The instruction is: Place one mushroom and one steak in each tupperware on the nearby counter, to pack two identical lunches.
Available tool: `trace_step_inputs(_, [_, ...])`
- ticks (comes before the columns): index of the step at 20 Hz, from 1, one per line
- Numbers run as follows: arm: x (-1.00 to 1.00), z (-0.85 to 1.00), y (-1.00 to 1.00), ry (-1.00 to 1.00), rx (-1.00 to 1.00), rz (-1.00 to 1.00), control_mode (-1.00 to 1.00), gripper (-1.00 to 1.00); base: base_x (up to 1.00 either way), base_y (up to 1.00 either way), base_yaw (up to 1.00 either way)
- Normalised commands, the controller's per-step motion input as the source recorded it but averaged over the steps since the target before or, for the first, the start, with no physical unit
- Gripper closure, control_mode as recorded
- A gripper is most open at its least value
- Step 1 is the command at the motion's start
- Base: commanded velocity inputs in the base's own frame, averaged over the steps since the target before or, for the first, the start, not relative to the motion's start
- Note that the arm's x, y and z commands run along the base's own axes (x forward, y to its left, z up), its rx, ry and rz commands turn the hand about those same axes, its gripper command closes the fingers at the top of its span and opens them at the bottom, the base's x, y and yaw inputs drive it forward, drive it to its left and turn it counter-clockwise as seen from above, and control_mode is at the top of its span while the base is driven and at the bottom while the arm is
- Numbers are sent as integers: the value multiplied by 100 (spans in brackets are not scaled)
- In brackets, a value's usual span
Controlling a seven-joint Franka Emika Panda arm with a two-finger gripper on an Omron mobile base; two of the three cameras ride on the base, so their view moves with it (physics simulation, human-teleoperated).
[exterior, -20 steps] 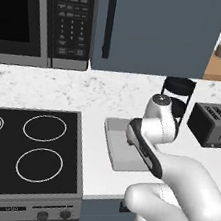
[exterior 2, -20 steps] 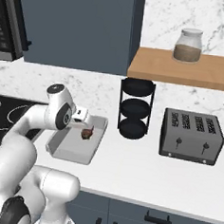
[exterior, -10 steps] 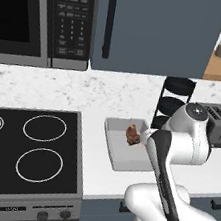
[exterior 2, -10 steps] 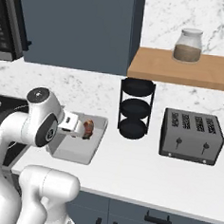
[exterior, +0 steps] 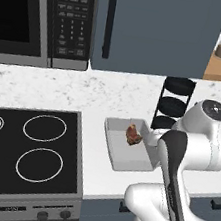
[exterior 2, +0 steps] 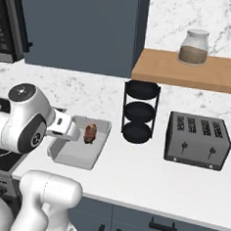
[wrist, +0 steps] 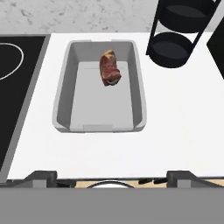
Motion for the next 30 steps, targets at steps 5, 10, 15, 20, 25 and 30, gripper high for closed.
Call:
trace_step_inputs(5, [0, 0, 0, 0, 0, 0, -100, -100, 0, 0, 0])
trace_step_inputs(10, [0, 0, 0, 0, 0, 0, -100, -100, 0, 0, 0])
trace_step_inputs(15, [-12, 0, -1, 0, 0, 0, 100, -100, -32, -13, -4])
trace_step_inputs(20, [0, 0, 0, 0, 0, 0, 100, -100, -84, -44, -27])
trace_step_inputs(25, [0, 0, 0, 0, 0, 0, 100, -100, -86, -52, -32])
trace_step_inputs(30, [0, 0, 0, 0, 0, 0, 100, -100, -38, -97, -20])
